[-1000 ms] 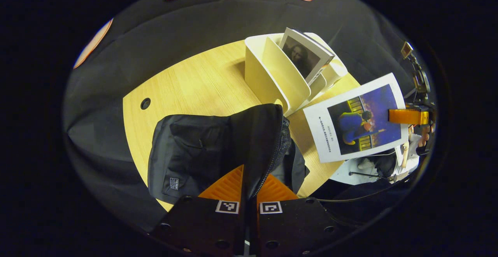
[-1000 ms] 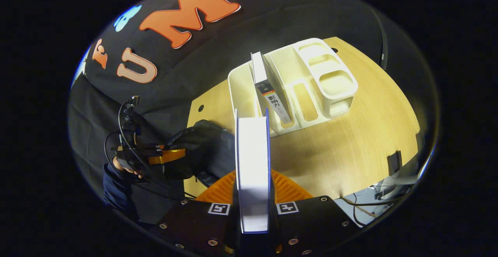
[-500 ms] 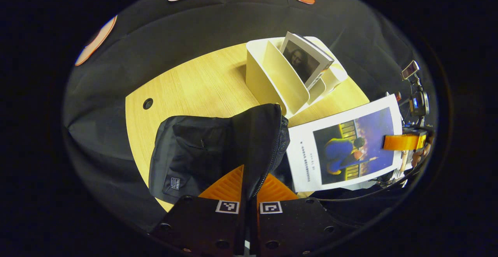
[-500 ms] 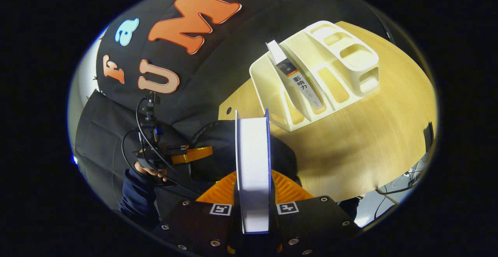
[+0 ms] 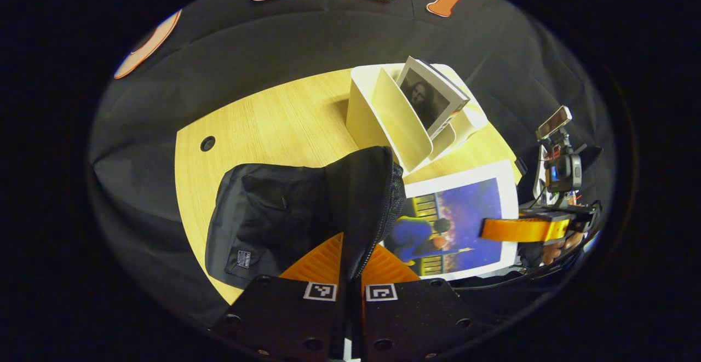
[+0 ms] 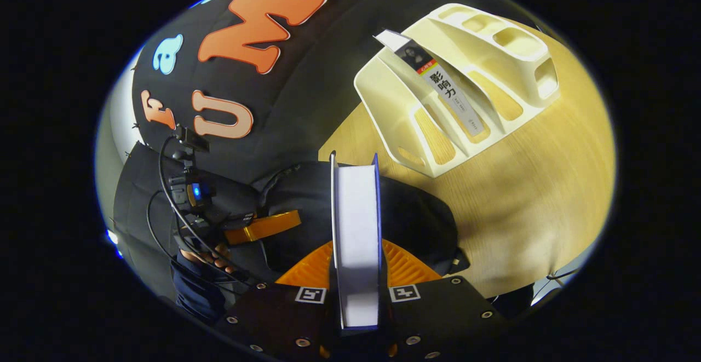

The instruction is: Open the schoolbag, grab two books from the bookshelf and put them into the schoolbag.

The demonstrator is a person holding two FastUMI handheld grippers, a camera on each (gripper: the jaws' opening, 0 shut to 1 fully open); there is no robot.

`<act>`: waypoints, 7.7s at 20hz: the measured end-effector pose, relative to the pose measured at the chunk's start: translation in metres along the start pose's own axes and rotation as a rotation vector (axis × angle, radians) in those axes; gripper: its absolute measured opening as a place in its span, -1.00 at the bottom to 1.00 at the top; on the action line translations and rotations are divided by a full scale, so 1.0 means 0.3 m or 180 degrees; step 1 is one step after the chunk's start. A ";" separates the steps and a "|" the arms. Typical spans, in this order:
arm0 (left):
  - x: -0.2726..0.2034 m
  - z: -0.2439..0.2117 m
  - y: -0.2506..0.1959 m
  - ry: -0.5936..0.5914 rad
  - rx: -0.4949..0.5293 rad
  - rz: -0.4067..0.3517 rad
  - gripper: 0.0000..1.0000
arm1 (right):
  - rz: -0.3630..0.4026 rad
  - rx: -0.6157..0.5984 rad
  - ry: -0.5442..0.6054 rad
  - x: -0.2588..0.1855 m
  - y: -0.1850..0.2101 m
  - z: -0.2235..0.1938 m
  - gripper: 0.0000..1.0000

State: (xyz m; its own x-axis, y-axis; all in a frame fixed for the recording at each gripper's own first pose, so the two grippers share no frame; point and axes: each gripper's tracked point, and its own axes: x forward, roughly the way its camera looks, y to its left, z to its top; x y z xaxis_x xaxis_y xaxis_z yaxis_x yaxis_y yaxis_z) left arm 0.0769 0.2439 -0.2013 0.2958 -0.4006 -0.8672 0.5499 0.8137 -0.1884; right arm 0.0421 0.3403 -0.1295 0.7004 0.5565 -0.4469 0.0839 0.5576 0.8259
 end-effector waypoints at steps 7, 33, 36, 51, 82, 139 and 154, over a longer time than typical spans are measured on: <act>-0.002 0.030 -0.004 -0.0134 -0.0147 -0.0081 -0.89 | 0.0110 0.0353 -0.0076 0.183 -0.012 -0.054 -0.46; 0.029 0.028 -0.011 -0.0224 -0.0147 -0.0172 -0.89 | -0.0717 -0.1128 0.0607 0.336 -0.088 -0.112 0.97; 0.044 0.024 -0.018 -0.0218 -0.0138 -0.0187 -0.89 | -0.0804 -0.1265 0.0586 0.275 -0.096 -0.055 0.97; 0.079 0.025 -0.015 -0.0143 -0.0123 -0.0289 -0.89 | -0.1509 -0.1867 0.0475 0.001 -0.068 0.393 0.97; 0.149 -0.015 -0.019 -0.0087 -0.0349 -0.0217 -0.89 | -0.2557 -0.1262 0.0799 0.200 -0.220 0.879 -0.24; 0.122 0.007 -0.088 -0.0055 -0.0275 0.0245 -0.89 | -0.0447 0.0010 0.0078 -0.325 -0.129 0.134 -0.40; 0.079 0.011 -0.077 -0.0208 -0.0263 0.0149 -0.89 | -0.0059 0.0369 -0.0005 0.097 -0.068 -0.007 -0.40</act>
State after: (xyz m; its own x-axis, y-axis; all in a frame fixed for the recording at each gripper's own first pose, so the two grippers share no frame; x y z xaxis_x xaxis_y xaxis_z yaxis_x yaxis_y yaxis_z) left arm 0.0739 0.2142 -0.2160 0.3715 -0.3857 -0.8445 0.4688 0.8631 -0.1880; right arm 0.0592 0.3464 -0.1600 0.6991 0.5457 -0.4620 0.1782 0.4928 0.8517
